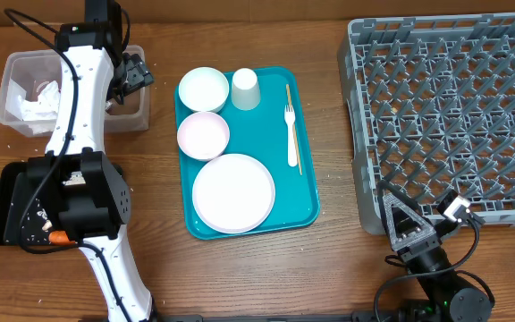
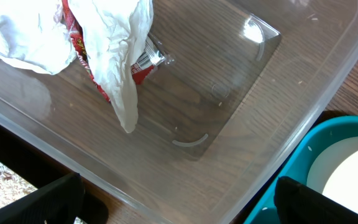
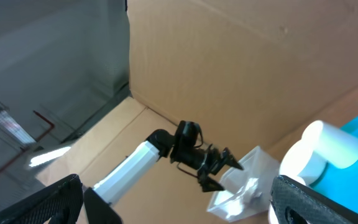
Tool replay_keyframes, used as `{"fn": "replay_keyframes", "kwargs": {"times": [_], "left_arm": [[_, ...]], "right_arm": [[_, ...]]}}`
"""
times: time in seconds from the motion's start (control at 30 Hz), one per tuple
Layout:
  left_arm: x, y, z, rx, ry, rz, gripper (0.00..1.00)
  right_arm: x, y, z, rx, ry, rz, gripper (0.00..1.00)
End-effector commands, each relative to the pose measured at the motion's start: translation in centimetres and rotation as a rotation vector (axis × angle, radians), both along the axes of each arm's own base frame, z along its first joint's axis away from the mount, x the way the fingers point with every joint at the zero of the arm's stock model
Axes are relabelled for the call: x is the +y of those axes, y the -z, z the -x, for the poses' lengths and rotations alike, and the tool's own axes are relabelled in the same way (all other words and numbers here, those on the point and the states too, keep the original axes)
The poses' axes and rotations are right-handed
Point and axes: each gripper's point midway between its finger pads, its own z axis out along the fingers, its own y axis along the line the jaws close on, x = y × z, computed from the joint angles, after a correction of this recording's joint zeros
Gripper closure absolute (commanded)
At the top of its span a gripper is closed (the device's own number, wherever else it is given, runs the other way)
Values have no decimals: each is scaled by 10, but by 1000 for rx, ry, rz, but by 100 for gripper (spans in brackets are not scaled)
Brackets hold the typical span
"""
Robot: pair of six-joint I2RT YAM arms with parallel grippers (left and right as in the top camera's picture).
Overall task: Sort waste into correct bins and load items into the dishwasher rack
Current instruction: 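Reach the right gripper to the large white plate and grip its rim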
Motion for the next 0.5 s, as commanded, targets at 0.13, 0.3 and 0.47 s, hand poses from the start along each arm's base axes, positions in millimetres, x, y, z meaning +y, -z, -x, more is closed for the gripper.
{"fn": "replay_keyframes", "kwargs": {"times": [0.13, 0.3, 0.47], "left_arm": [[0, -10, -4, -35, -23, 11, 0], [0, -10, -4, -35, -23, 11, 0], [0, -10, -4, -35, -23, 11, 0]], "right_arm": [[-6, -45, 5, -18, 103, 141, 1], [-10, -61, -8, 89, 164, 358, 1], [-5, -60, -38, 267, 101, 536, 1]]}}
